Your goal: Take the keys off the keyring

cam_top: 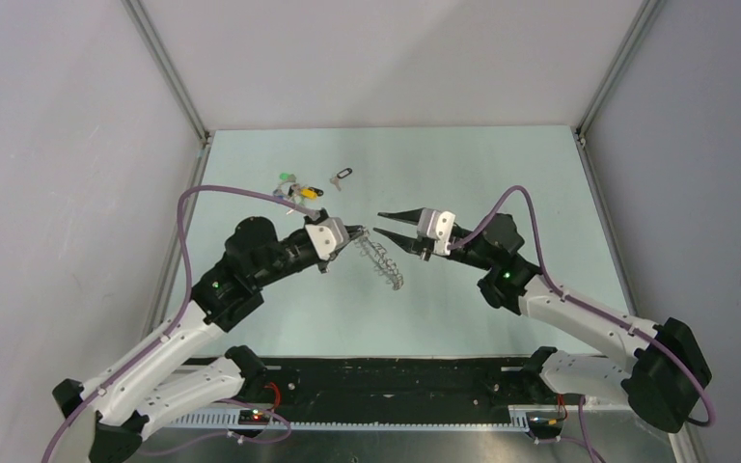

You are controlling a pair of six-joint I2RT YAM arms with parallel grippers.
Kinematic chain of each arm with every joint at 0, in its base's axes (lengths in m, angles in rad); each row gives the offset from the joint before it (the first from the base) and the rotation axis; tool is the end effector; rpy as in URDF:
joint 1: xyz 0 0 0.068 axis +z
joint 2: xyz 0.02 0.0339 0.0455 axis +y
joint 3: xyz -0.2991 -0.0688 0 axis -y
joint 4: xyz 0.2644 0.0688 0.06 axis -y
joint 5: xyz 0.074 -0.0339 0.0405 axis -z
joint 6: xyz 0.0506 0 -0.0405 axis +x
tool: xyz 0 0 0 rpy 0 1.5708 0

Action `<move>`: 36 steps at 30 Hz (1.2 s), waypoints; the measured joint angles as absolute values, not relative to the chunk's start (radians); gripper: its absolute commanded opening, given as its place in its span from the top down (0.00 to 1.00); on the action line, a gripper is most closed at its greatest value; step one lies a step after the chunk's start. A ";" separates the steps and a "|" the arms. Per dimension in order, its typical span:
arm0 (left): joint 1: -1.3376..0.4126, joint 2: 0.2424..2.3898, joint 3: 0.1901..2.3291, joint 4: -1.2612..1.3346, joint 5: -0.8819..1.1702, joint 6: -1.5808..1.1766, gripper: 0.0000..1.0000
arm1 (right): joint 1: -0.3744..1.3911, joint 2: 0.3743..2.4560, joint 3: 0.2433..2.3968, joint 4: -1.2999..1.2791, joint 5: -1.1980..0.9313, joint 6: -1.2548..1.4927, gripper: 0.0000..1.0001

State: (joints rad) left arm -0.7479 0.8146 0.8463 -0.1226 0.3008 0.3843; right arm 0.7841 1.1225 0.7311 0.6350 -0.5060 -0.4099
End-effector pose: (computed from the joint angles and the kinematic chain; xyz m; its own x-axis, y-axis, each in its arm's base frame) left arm 0.1357 -0.1463 0.3883 0.2629 0.2445 -0.9333 0.8277 0.4399 0.3484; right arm 0.1756 0.2097 0.3662 0.5355 0.0418 -0.8435 -0.8039 0.3312 -0.4940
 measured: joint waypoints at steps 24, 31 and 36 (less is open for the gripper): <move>-0.748 0.800 0.846 -0.126 0.388 0.395 1.00 | 0.779 1.187 0.818 0.503 -0.710 -0.422 0.69; -0.748 0.798 0.846 -0.126 0.397 0.402 1.00 | 0.779 1.191 0.833 0.480 -0.746 -0.410 0.85; -0.748 0.796 0.846 -0.130 0.393 0.403 1.00 | 0.778 1.191 0.836 0.465 -0.758 -0.392 1.00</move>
